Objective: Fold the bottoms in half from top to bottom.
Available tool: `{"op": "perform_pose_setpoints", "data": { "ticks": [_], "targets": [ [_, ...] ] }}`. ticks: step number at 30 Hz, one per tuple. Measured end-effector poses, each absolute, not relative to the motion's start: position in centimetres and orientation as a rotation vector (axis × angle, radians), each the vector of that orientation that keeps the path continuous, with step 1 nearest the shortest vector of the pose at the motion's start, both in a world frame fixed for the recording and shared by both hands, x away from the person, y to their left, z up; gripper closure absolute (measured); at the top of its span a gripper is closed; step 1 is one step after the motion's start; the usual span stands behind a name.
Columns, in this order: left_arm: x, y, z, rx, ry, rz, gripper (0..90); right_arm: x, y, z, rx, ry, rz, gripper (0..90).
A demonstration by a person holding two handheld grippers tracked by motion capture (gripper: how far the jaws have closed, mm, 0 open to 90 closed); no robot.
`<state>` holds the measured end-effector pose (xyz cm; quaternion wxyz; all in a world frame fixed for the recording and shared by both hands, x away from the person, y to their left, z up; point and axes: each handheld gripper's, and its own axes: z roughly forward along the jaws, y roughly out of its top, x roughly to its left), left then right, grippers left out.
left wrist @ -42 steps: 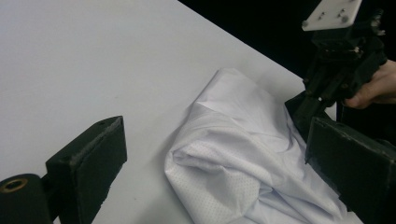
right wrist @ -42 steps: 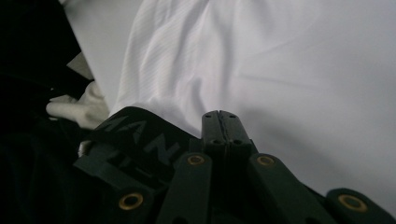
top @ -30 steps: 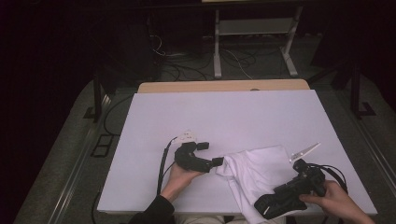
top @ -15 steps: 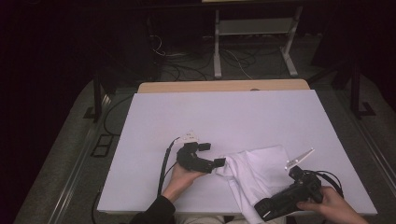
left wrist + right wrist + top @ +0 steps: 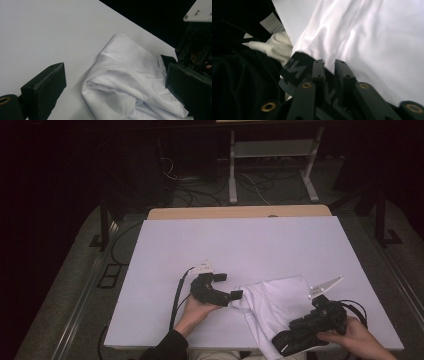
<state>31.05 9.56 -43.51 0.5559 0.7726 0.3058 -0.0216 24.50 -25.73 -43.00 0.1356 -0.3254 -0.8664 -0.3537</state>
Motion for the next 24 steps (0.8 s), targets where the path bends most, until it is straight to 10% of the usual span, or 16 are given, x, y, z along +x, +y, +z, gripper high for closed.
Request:
{"op": "perform_pose_setpoints", "data": {
  "ticks": [18, 24],
  "targets": [
    [31.4, 8.9, -43.0, 1.836, 0.753, -0.075, 2.4, 27.1, -26.6, -41.0, -1.053, -2.573, -1.234, 16.4],
    [31.7, 8.5, -43.0, 1.837, 0.757, -0.088, 2.4, 28.8, -27.5, -41.0, -1.094, -2.553, -1.307, 9.6]
  ]
}}
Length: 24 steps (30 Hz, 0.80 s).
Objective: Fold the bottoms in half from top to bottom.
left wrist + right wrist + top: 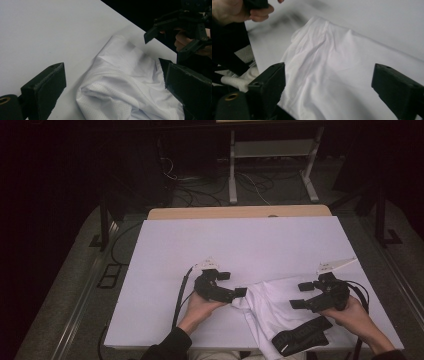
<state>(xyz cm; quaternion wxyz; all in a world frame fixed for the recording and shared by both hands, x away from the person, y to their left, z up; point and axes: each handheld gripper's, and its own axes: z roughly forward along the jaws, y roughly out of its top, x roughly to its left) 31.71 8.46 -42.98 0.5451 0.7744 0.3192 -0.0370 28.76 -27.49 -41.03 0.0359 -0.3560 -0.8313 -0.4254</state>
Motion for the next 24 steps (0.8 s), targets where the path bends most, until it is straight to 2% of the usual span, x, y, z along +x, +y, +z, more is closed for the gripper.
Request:
{"op": "perform_pose_setpoints", "data": {
  "ticks": [15, 24],
  "targets": [
    [32.8, 7.1, -43.8, 1.868, 0.796, -0.119, 2.7, 32.2, -29.1, -42.1, -1.218, -2.565, -1.342, 7.8],
    [33.6, 6.2, -44.9, 1.898, 0.840, -0.157, 6.0, 33.9, -30.2, -43.0, -1.278, -2.559, -1.338, 9.3]
  ]
}}
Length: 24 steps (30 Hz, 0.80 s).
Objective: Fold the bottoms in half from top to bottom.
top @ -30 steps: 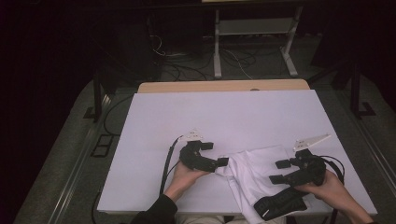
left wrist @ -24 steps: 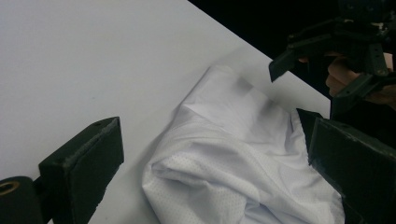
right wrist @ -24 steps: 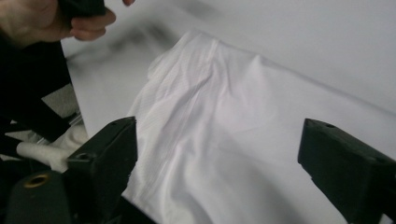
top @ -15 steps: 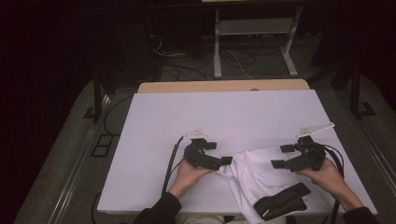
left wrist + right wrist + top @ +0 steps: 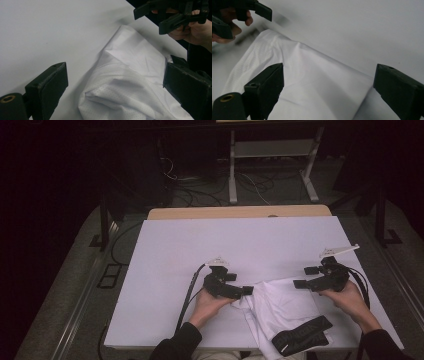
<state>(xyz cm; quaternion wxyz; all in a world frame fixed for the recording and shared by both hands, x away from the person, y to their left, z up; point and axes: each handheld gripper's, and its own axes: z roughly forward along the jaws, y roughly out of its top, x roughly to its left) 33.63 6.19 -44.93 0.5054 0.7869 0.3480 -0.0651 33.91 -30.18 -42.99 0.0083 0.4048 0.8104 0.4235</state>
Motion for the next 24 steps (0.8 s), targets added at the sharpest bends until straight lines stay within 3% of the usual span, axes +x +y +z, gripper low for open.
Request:
{"op": "perform_pose_setpoints", "data": {
  "ticks": [12, 19, 24],
  "targets": [
    [34.4, 5.6, -46.2, 1.904, 0.876, -0.247, 15.1, 35.9, -31.2, -44.7, 1.349, 2.531, 1.256, 16.5],
    [34.6, 5.4, -46.6, 1.901, 0.881, -0.280, 24.6, 36.6, -31.7, -45.6, 1.325, 2.574, 1.269, 37.8],
    [34.5, 5.2, -46.7, 1.921, 0.873, -0.291, 38.2, 36.6, -31.5, -45.8, 1.269, 2.597, 1.262, 56.6]
  ]
}}
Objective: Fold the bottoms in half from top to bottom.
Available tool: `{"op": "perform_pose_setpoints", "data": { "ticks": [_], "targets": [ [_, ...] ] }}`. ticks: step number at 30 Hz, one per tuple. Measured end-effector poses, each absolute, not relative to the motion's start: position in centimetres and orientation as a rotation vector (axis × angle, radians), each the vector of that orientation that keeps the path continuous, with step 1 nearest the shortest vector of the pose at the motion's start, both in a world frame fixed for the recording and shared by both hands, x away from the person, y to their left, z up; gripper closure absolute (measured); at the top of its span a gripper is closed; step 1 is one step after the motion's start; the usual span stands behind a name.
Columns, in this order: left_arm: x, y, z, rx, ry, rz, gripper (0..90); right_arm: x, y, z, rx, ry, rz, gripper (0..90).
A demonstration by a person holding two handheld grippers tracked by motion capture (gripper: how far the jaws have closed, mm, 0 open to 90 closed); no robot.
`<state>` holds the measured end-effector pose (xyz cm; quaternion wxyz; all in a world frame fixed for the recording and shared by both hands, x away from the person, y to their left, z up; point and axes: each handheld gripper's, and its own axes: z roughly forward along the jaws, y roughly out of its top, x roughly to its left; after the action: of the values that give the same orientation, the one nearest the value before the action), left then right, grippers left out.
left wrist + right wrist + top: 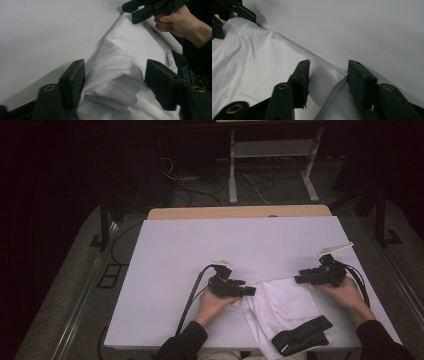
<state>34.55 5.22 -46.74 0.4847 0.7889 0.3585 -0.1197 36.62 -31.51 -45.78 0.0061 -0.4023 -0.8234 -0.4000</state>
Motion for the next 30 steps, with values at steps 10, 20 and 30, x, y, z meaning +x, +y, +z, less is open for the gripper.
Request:
{"op": "perform_pose_setpoints", "data": {
  "ticks": [10, 20, 30],
  "targets": [
    [34.4, 5.2, -46.6, 1.975, 0.839, -0.254, 81.2, 36.7, -31.1, -45.6, -1.247, -2.596, -1.202, 84.6],
    [33.3, 5.8, -44.3, 2.064, 0.772, -0.118, 84.0, 36.6, -30.2, -44.6, -1.280, -2.597, -1.253, 85.2],
    [34.0, 7.6, -42.9, 2.113, 0.775, -0.061, 84.0, 37.6, -27.8, -43.9, -1.262, -2.625, -1.277, 85.3]
  ]
}}
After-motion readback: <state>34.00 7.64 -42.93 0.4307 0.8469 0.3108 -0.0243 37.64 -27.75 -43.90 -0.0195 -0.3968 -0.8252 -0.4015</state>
